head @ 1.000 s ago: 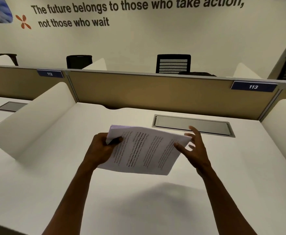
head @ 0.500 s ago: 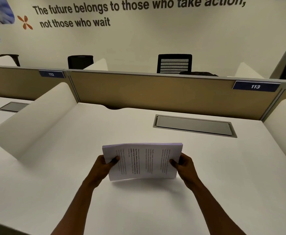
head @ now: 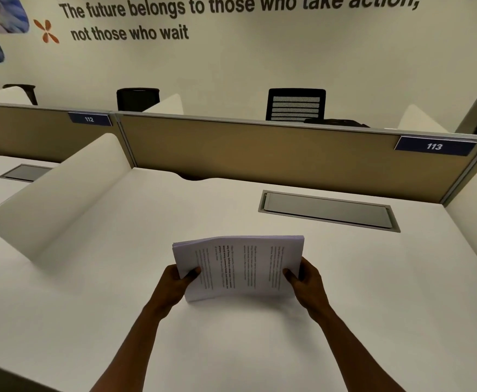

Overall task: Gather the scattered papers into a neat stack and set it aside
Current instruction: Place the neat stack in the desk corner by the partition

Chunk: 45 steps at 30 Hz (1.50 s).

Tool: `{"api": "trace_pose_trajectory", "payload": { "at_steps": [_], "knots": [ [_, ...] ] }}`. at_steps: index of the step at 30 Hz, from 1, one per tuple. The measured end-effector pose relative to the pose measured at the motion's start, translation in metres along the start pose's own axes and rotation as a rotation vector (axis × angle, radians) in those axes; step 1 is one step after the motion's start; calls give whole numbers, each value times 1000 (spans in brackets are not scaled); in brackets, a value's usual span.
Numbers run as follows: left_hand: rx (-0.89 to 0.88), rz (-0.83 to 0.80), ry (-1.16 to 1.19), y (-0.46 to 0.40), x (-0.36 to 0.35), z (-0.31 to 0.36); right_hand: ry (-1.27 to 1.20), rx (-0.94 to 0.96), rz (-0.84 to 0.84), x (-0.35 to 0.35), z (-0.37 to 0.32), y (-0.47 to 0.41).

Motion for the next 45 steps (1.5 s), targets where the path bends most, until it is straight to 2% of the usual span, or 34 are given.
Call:
{"api": "trace_pose_trajectory", "payload": {
  "at_steps": [7,11,14,18,24,26,30,35,41,45],
  "knots": [
    [57,16,130,-6,4,2,80,64,-46,-2,-33,-22],
    [127,73,329,-8,21,-2,-50,-56,-109,-8,-50,-40],
    [130,102,534,-14,33,-8,-268,-208,-158,-22,-55,-47],
    [152,118,834,-28,39,-14,-408,-276,-315,-69,-57,-53],
    [69,333,956,-49,42,-2,-370,-273,-475,-175,-77,-70],
    [73,382,948,-58,41,0,-334,-226,-472,-206,-83,-81],
    [190,565,824,-65,42,-8,-281,-187,-267,-237,-69,-115],
    [316,741,736,-80,106,-34,-256,-291,-333,-258,-48,-153],
    [508,451,329,-129,161,-55,-95,-397,-418,-279,-22,-195],
    [476,453,1,-167,184,-58,-42,-421,-366,-297,-4,-225]
  ]
}}
Point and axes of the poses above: each hand's wrist, its own y-axis away from the middle knuckle, its own x-axis out of the back of the hand, z = x × y, the point moved 5 cm from there along -y, towards the middle knuckle, and after that the axes turned 6 degrees about -y, right-handed, at the moved point
